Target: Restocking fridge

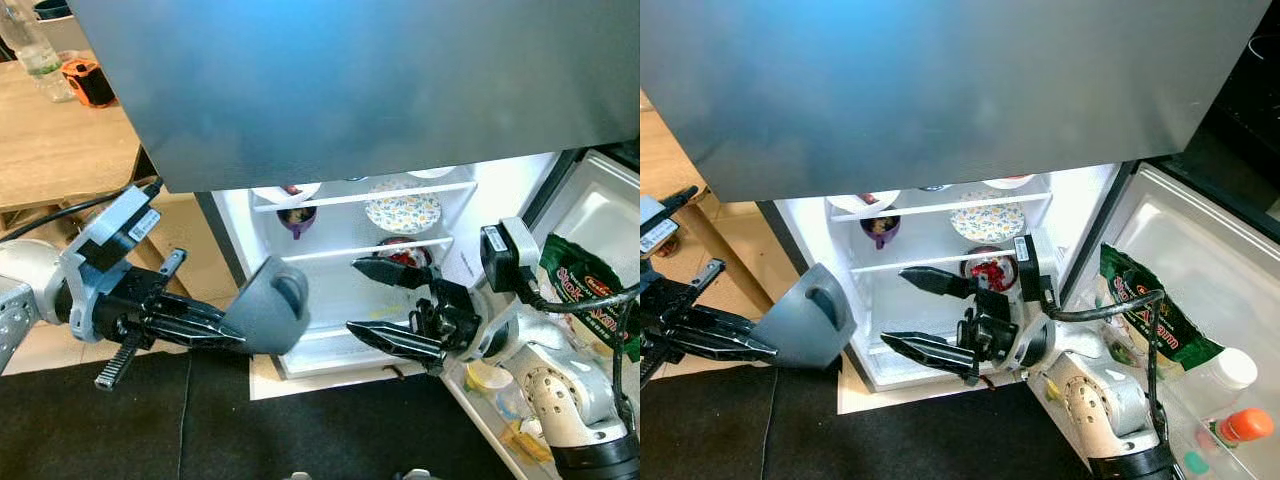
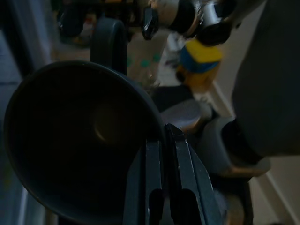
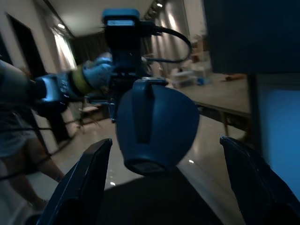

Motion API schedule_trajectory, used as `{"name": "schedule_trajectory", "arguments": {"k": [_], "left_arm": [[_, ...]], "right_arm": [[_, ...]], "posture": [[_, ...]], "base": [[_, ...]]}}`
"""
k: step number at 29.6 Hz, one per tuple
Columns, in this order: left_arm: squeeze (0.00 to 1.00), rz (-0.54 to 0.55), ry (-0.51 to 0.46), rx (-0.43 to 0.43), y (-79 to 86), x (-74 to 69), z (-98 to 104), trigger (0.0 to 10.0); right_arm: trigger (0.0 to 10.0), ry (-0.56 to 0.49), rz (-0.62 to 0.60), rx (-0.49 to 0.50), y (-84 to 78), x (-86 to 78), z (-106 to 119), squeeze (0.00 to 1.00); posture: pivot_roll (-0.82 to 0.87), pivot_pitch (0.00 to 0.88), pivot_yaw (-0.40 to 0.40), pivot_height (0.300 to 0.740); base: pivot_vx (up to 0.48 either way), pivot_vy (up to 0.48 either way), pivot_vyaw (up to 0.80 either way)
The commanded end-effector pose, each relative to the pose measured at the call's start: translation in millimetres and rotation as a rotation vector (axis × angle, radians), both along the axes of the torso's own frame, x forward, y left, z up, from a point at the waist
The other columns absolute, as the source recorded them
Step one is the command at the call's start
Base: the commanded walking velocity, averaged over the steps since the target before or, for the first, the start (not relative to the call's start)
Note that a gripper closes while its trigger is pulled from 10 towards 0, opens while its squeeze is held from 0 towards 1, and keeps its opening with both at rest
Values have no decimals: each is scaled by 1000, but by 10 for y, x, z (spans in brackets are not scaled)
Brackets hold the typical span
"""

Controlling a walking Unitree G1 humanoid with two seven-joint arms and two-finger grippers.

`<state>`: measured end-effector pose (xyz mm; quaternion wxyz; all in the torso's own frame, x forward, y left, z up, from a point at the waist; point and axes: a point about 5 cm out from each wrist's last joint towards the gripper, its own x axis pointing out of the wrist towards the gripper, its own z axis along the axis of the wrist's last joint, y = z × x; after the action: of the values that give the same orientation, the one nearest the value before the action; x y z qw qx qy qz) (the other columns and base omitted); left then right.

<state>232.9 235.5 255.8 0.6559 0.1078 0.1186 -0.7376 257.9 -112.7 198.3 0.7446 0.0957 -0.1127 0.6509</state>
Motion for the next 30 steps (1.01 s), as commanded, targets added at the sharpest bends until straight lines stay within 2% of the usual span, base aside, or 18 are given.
{"name": "schedule_trajectory", "arguments": {"k": [1, 3, 9, 11, 16, 18, 19, 21, 22, 23, 24, 26, 27, 28, 30], "left_arm": [[0, 9, -7, 63, 47, -15, 14, 0], [0, -1, -21, 123, 41, -21, -27, 0], [0, -49, -26, 173, -35, -36, -92, 0], [0, -70, -37, 200, -71, -12, -125, 0], [0, -80, -72, 259, -84, 42, -185, 275], [0, -76, -115, 295, -86, 101, -215, 3922], [0, -76, -115, 295, -86, 101, -215, 3922], [0, -76, -134, 302, -93, 128, -219, 4902], [0, -75, -142, 303, -94, 134, -214, 6431], [0, -75, -142, 303, -94, 134, -214, 6431], [0, -75, -147, 303, -94, 138, -211, 7255], [0, -70, -160, 314, -87, 152, -210, 7255], [0, -63, -177, 332, -74, 172, -210, 8078], [0, -63, -177, 332, -74, 172, -210, 8078], [0, -30, -231, 399, -32, 239, -230, 10000]], "right_arm": [[10000, -4, -19, -19, -8, 16, -27, 0], [10000, -44, -62, -84, 4, 60, -33, 0], [10000, -138, -113, -193, 112, 140, 39, 0], [10000, -211, -174, -254, 181, 228, 117, 0], [10000, -257, -176, -289, 226, 238, 214, 0], [10000, -283, -145, -334, 248, 201, 242, 0], [10000, -283, -145, -334, 248, 201, 242, 0], [10000, -291, -113, -363, 261, 165, 251, 0], [10000, -282, -80, -385, 262, 130, 232, 0], [10000, -282, -80, -385, 262, 130, 232, 0], [10000, -275, -58, -400, 262, 106, 216, 0], [10000, -268, -36, -418, 254, 77, 191, 0], [10000, -258, -41, -441, 238, 80, 161, 0], [10000, -258, -41, -441, 238, 80, 161, 0], [10000, -216, -46, -489, 175, 97, 86, 0]], "posture": [[-19, 144, 61, 740], [-16, 145, 61, 740], [-18, 145, 64, 740], [-18, 144, 65, 740], [-19, 147, 66, 740], [-24, 149, 67, 740], [-24, 149, 67, 740], [-26, 148, 67, 740], [-27, 148, 67, 740], [-27, 148, 67, 740], [-27, 148, 67, 740], [-26, 149, 65, 740], [-26, 149, 65, 740], [-26, 149, 65, 740], [-26, 149, 65, 740]], "base": [[0, 0, 0], [0, 0, 0], [0, 0, 0], [0, 0, 0], [0, 0, 0], [0, 0, 0], [0, 0, 0], [0, 0, 0], [0, 0, 0], [0, 0, 0], [0, 0, 0], [0, 0, 0], [0, 0, 0], [0, 0, 0], [0, 0, 0]]}}
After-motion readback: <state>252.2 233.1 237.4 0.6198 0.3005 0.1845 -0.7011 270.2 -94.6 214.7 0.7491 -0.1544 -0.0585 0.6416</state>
